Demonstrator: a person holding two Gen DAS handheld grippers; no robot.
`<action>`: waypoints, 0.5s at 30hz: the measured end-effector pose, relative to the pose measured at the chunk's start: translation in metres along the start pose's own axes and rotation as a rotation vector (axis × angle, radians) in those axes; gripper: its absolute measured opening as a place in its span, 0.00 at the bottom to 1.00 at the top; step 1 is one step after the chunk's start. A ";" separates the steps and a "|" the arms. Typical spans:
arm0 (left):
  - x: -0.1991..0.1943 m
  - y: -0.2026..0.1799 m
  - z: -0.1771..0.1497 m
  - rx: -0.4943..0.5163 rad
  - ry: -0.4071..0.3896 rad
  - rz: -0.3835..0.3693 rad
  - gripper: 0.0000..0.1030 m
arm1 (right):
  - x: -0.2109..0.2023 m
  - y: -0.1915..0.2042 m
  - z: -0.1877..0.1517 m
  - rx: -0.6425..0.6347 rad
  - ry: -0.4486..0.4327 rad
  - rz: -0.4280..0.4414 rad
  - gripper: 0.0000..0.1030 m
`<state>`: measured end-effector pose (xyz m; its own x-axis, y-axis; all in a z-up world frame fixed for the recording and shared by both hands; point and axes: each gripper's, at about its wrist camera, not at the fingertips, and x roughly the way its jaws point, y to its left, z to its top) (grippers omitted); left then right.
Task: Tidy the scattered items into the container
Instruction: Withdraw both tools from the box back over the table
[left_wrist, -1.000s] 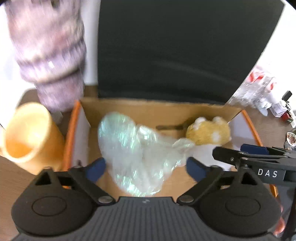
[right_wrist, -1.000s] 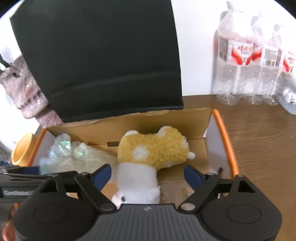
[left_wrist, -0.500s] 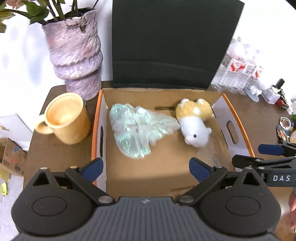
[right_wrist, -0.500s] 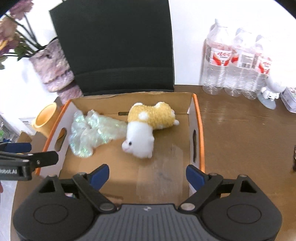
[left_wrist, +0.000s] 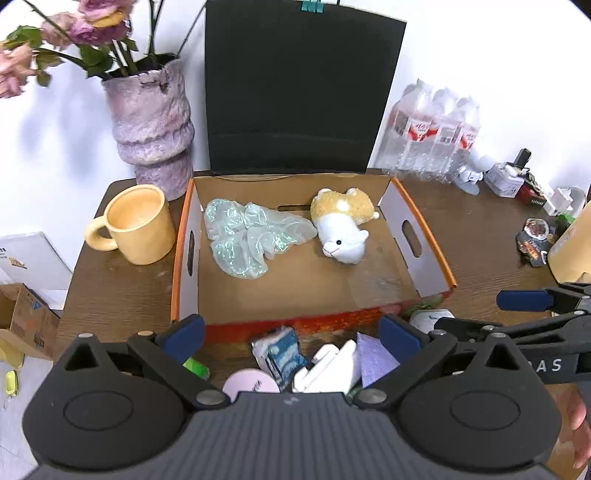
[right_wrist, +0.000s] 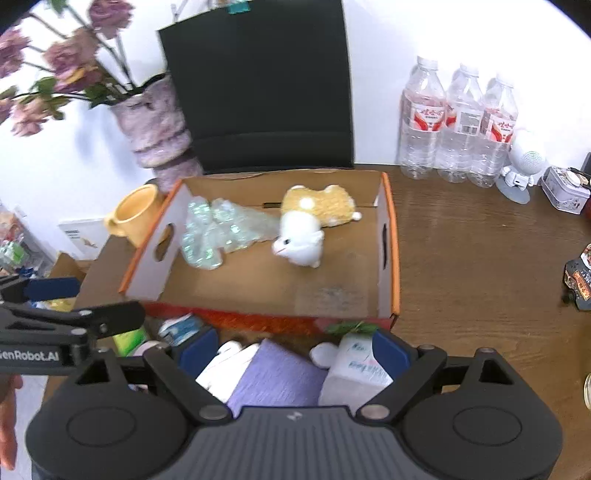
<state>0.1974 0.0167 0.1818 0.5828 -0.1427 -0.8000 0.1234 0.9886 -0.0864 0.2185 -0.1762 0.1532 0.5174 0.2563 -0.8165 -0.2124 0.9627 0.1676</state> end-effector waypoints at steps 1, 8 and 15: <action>-0.003 0.000 -0.004 -0.003 0.005 -0.002 1.00 | -0.004 0.001 -0.003 0.003 -0.002 -0.003 0.88; -0.022 -0.002 -0.039 -0.032 -0.023 0.020 1.00 | -0.025 0.003 -0.040 0.030 -0.017 0.041 0.89; -0.038 -0.027 -0.105 0.096 -0.160 0.054 1.00 | -0.033 0.004 -0.108 -0.005 -0.063 0.028 0.89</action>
<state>0.0879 -0.0001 0.1522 0.7103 -0.1030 -0.6964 0.1600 0.9870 0.0173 0.1109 -0.1900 0.1215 0.5622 0.2881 -0.7752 -0.2313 0.9547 0.1870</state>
